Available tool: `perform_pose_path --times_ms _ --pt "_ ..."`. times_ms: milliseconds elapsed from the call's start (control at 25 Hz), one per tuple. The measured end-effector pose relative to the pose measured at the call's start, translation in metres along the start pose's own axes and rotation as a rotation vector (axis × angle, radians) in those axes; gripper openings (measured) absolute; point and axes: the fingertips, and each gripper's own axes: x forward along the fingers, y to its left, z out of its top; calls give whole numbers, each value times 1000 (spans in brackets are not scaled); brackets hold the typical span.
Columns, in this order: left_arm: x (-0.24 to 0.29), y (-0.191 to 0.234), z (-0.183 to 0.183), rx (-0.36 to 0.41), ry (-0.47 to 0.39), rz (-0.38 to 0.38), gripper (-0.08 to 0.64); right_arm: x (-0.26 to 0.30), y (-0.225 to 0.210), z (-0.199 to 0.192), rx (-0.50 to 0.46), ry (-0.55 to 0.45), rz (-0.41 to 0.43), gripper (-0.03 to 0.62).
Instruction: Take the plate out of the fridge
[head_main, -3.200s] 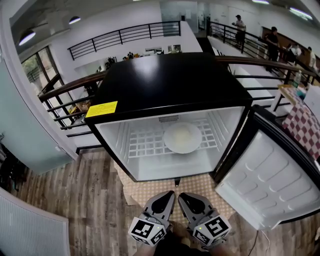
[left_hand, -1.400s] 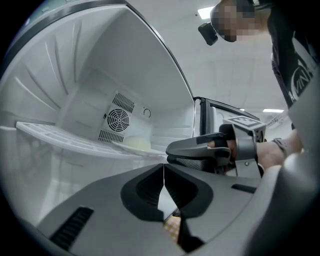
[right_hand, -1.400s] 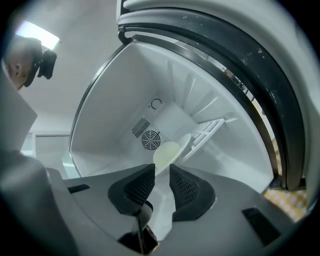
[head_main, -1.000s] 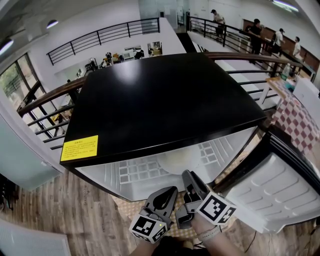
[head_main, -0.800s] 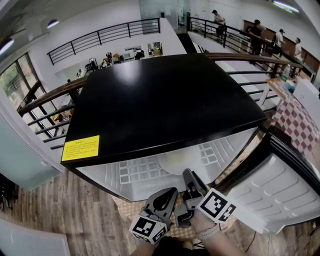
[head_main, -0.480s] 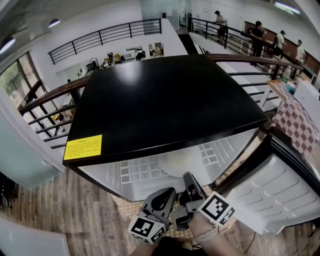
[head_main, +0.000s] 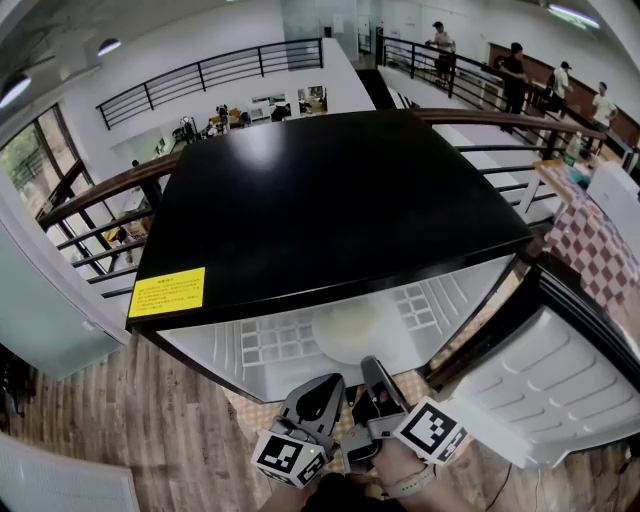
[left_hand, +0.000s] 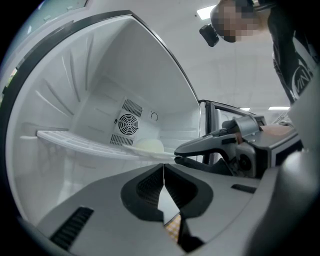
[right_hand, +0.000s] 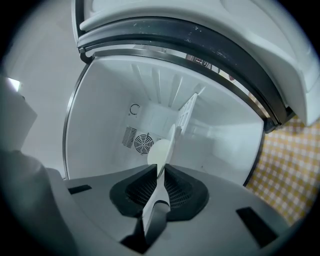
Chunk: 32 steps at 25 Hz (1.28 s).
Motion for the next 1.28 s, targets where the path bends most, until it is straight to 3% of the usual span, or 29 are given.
perform_pose_path --times_ms 400,640,760,1280 --pt "-1 -1 -6 -7 6 3 11 13 -9 4 29 18 1 109" --pt "-2 -1 -7 -6 12 7 11 21 -5 7 73 21 46 106" --pt "-3 0 -6 -4 14 9 11 21 -1 7 100 16 65 74" --pt "-6 3 -7 -1 12 20 11 6 3 -5 187 22 73 66"
